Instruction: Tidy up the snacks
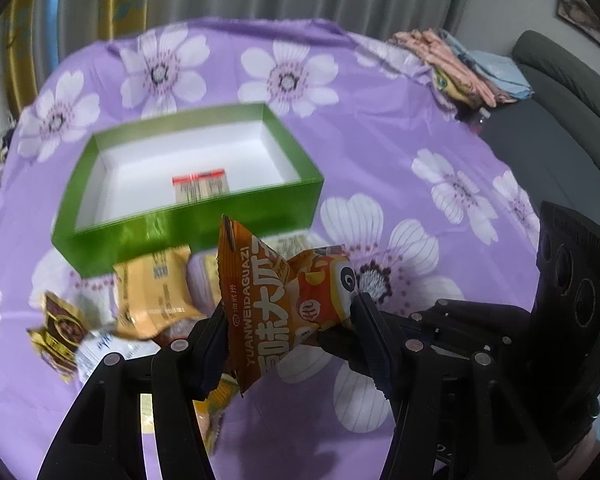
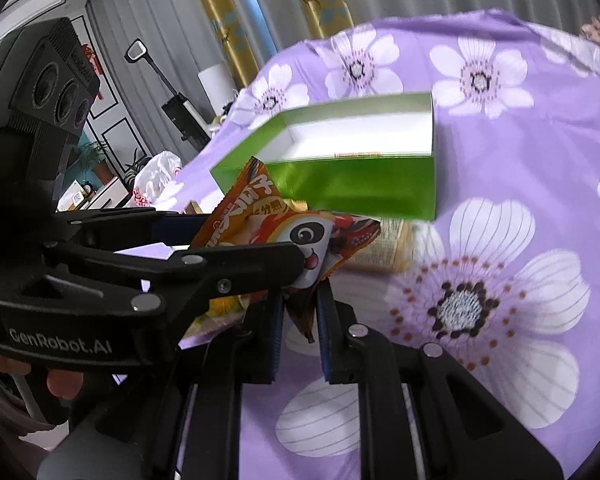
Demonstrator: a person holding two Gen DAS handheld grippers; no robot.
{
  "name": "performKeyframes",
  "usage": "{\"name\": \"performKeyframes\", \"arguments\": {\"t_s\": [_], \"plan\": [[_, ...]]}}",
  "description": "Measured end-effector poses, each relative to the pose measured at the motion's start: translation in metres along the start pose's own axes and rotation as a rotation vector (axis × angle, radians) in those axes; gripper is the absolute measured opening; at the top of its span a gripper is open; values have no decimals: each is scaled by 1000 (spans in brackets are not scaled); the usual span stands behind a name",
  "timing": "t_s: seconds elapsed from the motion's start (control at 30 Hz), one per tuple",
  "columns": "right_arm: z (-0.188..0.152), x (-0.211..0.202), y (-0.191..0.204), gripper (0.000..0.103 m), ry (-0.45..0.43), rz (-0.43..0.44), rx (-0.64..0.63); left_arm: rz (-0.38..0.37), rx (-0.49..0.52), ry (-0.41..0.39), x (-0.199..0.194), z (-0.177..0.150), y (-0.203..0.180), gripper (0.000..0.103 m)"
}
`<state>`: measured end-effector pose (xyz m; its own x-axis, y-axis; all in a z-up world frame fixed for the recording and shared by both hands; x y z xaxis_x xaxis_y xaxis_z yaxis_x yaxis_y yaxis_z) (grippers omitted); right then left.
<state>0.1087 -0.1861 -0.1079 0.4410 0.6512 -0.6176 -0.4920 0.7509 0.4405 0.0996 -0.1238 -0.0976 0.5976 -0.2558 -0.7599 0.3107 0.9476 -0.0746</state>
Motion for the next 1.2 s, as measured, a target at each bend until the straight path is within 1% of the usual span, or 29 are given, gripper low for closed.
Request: {"name": "performKeyframes", "arguments": {"t_s": [0.23,0.37,0.67,0.9,1.2], "plan": [[28,-6,8,16,-54,-6,-43,23,16,-80,-16,26,10,59],[47,-3,14,16,-79,-4,-68,51,21,-116,-22,42,21,59],[93,23,21,16,-112,1,-112,104,8,-178,-20,75,55,59],[113,47,22,16,-103,-10,-131,113,-12,-187,-9,86,78,59],[119,74,18,16,-60,-19,-126,110,-43,-159,14,88,101,59]]}}
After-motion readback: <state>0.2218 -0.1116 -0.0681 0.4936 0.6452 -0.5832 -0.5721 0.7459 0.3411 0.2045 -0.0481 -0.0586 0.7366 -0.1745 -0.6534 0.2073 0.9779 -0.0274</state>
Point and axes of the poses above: each gripper's, at about its wrist camera, not at the fingertips, and x roughly the way its jaws point, y to its left, z to its top, the point moved 8 cm from there along x, roughly the way its jaws point, and after that the axes turned 8 degrees about x, right-handed, at the moved point
